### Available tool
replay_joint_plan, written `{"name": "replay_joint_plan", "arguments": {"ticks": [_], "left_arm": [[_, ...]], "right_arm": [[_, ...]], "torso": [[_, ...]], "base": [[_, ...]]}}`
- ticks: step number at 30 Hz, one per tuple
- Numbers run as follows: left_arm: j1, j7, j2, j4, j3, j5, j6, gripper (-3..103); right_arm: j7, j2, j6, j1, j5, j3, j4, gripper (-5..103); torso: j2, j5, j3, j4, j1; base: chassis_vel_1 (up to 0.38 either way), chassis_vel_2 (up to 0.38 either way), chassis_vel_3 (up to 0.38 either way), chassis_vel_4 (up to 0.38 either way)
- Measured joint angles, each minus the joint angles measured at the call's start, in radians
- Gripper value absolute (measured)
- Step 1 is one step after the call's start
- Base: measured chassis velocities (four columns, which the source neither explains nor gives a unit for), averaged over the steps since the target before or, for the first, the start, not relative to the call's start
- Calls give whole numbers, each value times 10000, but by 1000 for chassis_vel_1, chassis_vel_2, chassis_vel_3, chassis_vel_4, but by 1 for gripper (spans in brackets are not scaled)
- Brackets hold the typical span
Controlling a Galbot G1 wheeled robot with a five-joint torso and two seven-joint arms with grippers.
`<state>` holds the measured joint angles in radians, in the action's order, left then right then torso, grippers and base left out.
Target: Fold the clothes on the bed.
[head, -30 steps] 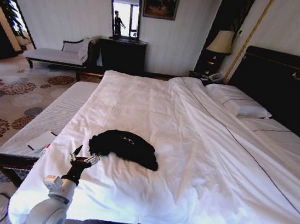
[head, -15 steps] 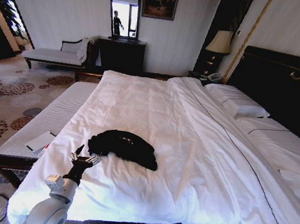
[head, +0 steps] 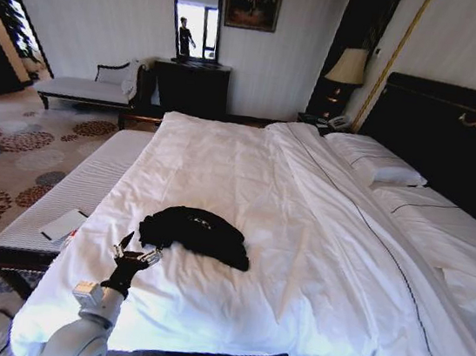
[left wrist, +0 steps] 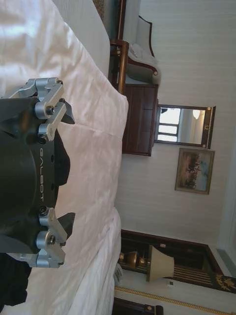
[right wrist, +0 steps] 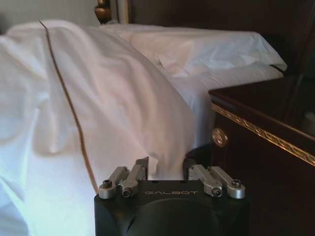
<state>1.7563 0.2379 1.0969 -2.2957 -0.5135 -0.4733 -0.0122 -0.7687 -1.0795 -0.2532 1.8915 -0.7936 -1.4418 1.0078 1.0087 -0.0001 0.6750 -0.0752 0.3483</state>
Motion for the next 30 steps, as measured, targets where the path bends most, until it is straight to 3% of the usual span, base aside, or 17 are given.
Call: {"name": "replay_joint_plan", "arguments": {"ticks": [1,3,5,6,8,11,14,16,19,28,30], "left_arm": [[0,0,0,0,0,0,0,100],[-5,19,-15,-34,12,0,-19,100],[-18,33,-15,-45,29,0,-25,100],[-40,64,-13,-63,67,4,-47,100],[-42,69,-12,-84,84,24,-58,100],[-22,69,-20,-100,81,42,-60,100],[33,62,-28,-130,8,78,-60,100],[49,58,-24,-139,-13,92,-60,100],[162,28,14,-211,-102,180,-61,100],[275,25,42,-369,-170,256,-196,100],[334,43,72,-416,-214,278,-251,100]], "right_arm": [[0,0,0,0,0,0,0,36],[-191,-286,-108,85,5,-215,310,46],[-214,-383,-126,111,-16,-280,421,46],[-227,-607,-163,168,-80,-455,709,57],[-232,-861,-201,243,-157,-701,1123,68],[-258,-1114,-266,351,-248,-955,1610,73],[-264,-1522,-307,489,-444,-1328,2587,90],[-262,-1624,-318,516,-513,-1395,2865,90],[-242,-1953,-328,590,-996,-1490,4057,100],[132,-2118,-5,792,-1602,-1602,6687,100],[651,-2107,164,857,-1673,-1457,7671,100]], "torso": [[0,0,0,0,0],[-1,0,0,-1,1],[0,0,0,-1,0],[0,1,0,-2,0],[0,1,0,-1,0],[0,-1,0,-1,0],[0,-1,0,-2,0],[0,-1,0,0,0],[0,0,0,0,0],[-1,0,1,1,1],[0,-1,1,1,0]], "base": [[0,0,0,0],[0,0,0,0],[0,0,0,0],[0,0,0,0],[0,0,0,0],[0,0,0,0],[0,0,0,0],[0,0,0,0],[0,0,0,0],[0,0,0,0],[0,0,0,0]]}}
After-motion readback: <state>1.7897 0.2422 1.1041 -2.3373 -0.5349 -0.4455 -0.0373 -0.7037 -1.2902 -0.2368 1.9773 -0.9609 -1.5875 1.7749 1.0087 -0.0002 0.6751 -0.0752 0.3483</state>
